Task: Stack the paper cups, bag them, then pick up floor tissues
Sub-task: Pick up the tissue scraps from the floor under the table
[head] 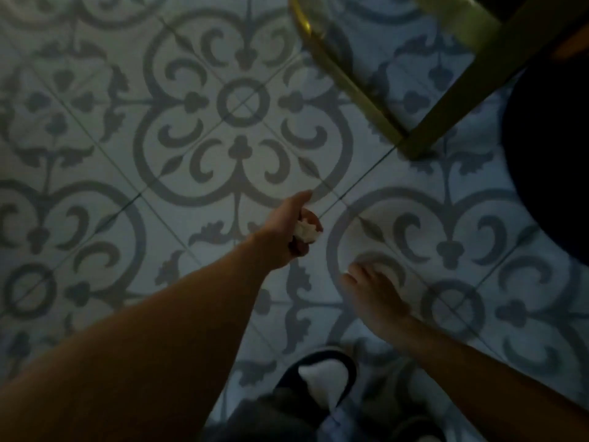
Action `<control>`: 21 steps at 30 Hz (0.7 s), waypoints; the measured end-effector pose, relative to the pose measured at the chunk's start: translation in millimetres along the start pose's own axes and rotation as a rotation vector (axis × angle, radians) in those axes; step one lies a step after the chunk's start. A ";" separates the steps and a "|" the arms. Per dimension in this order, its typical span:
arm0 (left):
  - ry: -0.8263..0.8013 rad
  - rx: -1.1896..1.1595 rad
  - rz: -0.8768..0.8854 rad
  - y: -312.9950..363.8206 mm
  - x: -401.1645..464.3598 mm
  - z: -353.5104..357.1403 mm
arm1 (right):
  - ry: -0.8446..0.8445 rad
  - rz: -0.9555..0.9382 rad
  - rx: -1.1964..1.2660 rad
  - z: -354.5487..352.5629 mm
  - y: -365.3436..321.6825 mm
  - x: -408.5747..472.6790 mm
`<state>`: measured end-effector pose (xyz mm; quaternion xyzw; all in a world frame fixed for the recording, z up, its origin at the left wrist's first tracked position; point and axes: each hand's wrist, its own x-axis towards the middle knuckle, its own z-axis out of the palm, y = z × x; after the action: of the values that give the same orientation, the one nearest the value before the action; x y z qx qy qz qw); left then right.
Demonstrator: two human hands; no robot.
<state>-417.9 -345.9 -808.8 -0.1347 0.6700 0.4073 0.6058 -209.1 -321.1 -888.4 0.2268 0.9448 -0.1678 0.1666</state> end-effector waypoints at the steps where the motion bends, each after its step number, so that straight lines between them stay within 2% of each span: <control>1: 0.032 -0.006 -0.038 -16.5 -11.8 -0.9 | -0.083 0.062 0.087 5.3 -8.5 -18.8; 4: 0.088 -0.067 -0.166 -66.2 -55.3 -7.0 | -0.198 0.257 0.318 3.4 -34.0 -71.3; 6: 0.088 -0.104 -0.249 -87.9 -87.1 -13.0 | -0.213 0.409 0.457 -12.1 -51.5 -96.1; 9: 0.083 -0.175 -0.287 -95.3 -132.1 -20.1 | -0.193 0.500 0.614 -49.7 -73.6 -117.5; 14: 0.040 -0.290 -0.288 -68.3 -210.5 -18.9 | -0.186 0.573 0.763 -131.2 -100.7 -129.7; 18: -0.059 -0.371 -0.263 -34.0 -265.2 -18.2 | -0.120 0.611 0.899 -194.9 -118.5 -134.6; 21: -0.096 -0.324 -0.223 -5.2 -301.8 -14.7 | -0.097 0.676 0.960 -237.7 -125.8 -141.8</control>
<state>-355.4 -454.1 -533.6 -0.2843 0.5470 0.4461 0.6488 -207.5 -386.4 -591.5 0.5576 0.6295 -0.5246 0.1326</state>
